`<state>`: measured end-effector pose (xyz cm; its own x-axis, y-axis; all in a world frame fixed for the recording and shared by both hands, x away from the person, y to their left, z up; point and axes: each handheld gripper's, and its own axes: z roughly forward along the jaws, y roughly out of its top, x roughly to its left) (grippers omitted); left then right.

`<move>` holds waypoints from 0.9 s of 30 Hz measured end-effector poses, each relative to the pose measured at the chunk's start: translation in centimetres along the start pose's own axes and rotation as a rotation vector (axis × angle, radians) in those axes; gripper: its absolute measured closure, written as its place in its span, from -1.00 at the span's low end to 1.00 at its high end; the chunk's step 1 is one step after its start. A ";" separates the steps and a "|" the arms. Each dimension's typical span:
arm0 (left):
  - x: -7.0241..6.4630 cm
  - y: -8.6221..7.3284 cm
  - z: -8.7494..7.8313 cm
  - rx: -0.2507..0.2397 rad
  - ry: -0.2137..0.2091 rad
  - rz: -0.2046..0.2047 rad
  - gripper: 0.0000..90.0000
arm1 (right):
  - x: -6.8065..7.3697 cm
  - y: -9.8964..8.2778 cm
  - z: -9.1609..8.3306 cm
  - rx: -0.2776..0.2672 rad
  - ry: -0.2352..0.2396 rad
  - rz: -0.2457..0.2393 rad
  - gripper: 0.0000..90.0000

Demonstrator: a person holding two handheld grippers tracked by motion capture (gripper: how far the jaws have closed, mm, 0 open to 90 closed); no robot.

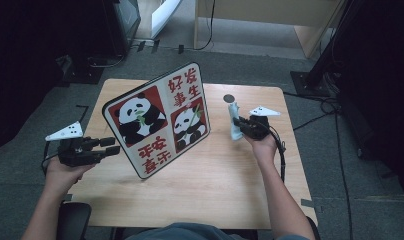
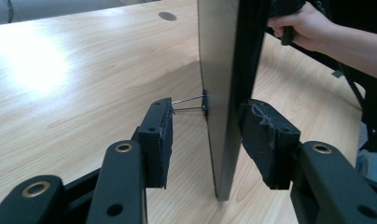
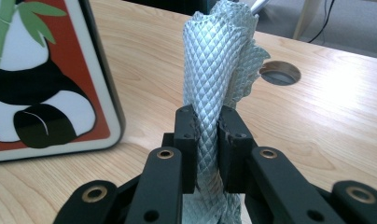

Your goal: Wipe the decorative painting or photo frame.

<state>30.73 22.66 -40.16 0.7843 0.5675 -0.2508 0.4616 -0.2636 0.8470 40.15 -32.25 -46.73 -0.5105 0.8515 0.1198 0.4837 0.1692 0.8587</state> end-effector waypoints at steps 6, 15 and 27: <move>0.2 -0.2 0.0 0.003 -0.001 0.000 0.16 | -0.8 -0.5 -0.5 0.011 -0.027 0.002 0.78; 1.1 -0.7 0.0 0.012 0.019 -0.016 0.12 | -2.1 -1.3 -0.7 0.019 -0.074 0.029 0.78; 2.6 -1.0 1.0 0.043 0.057 -0.054 0.07 | -3.2 -2.3 -0.2 0.041 -0.112 0.067 0.76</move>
<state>32.71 23.63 -42.11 0.7335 0.6247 -0.2677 0.5211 -0.2641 0.8116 40.57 -35.49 -49.03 -0.3947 0.9112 0.1179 0.5437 0.1282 0.8295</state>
